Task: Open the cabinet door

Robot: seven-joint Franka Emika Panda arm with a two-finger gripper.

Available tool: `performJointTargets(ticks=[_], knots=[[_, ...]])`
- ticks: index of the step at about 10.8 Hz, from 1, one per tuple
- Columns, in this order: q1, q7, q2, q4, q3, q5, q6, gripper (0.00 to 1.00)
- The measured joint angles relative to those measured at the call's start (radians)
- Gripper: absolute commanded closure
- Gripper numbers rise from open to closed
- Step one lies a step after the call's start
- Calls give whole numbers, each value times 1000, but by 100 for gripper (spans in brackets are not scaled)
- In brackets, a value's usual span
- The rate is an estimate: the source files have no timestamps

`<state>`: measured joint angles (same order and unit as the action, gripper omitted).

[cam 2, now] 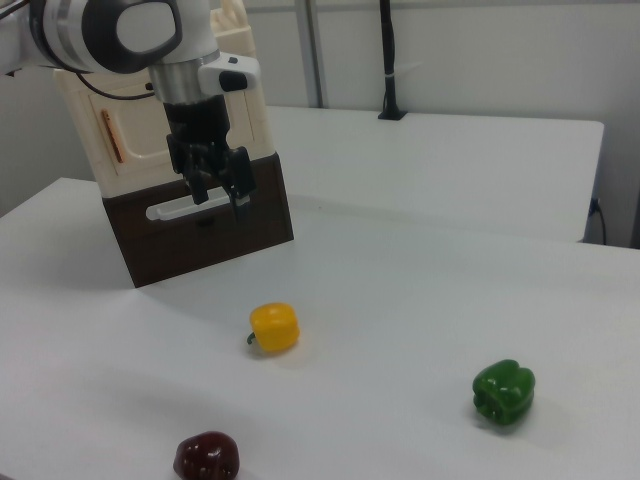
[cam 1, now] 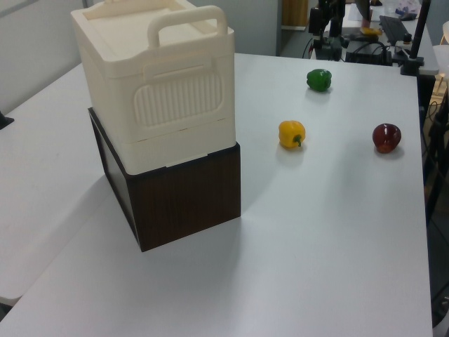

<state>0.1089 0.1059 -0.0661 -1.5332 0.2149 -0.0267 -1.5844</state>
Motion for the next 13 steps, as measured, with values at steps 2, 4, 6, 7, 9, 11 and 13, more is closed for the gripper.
performJointTargets(ticks=[2, 4, 6, 7, 9, 11, 13], knots=[[0, -26, 0, 0, 0, 0, 0, 0], [0, -111, -3, 0, -1, 0, 0, 0], [1, -154, -11, 0, -4, 0, 0, 0], [2, -187, -13, 0, -9, 12, 0, 0], [4, -364, -13, 4, -16, 123, -48, 0], [7, -493, -12, 15, -19, 220, -64, 0], [32, -586, -12, 21, -42, 243, -105, 0]])
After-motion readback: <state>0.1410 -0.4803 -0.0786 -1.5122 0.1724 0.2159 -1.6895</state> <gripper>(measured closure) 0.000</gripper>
